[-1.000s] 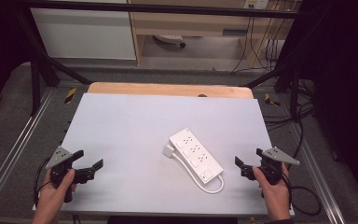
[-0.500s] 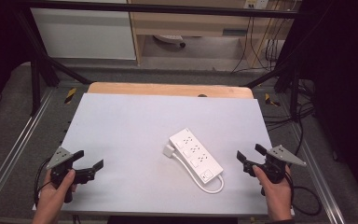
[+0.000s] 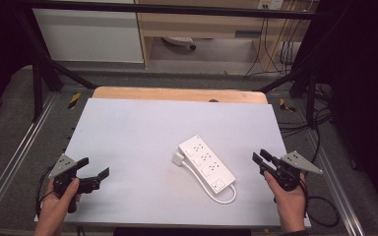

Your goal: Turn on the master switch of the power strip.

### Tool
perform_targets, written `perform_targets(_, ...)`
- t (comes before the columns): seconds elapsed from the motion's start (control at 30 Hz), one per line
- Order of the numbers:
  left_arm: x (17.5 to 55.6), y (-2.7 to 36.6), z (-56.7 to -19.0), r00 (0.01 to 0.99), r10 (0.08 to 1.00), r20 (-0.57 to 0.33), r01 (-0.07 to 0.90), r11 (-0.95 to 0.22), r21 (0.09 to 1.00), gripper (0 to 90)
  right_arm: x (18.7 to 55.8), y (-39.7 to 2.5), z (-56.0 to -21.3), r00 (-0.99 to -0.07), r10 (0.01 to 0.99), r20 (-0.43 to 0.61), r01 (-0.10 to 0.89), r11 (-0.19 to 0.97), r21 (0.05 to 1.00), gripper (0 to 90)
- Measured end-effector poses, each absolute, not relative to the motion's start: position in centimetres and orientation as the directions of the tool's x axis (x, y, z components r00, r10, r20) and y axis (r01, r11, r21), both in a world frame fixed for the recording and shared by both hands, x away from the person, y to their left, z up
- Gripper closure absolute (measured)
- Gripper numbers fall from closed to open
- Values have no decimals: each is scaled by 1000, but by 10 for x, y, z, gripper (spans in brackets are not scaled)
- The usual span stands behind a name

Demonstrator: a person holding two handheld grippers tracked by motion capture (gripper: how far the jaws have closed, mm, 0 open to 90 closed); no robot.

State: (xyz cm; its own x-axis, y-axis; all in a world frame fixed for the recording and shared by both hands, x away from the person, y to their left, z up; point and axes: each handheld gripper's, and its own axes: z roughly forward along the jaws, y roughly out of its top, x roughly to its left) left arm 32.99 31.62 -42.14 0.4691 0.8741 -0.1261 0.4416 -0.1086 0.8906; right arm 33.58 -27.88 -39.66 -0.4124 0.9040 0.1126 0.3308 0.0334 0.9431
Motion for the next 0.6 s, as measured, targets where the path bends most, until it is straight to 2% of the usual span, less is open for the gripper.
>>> perform_targets(0.07, 330, 316, -421, 470, 874, -125, 441, -109, 891, 82, 335, -276, -396, -425, 899, 107, 327, 42, 944, 730)
perform_targets(0.33, 330, 316, -421, 473, 873, -121, 438, -114, 892, 82, 336, -262, -396, -473, 877, 88, 329, 83, 941, 858)
perform_targets(0.6, 330, 316, -421, 475, 872, -119, 439, -118, 891, 82, 337, -252, -400, -497, 865, 71, 336, 116, 935, 900)
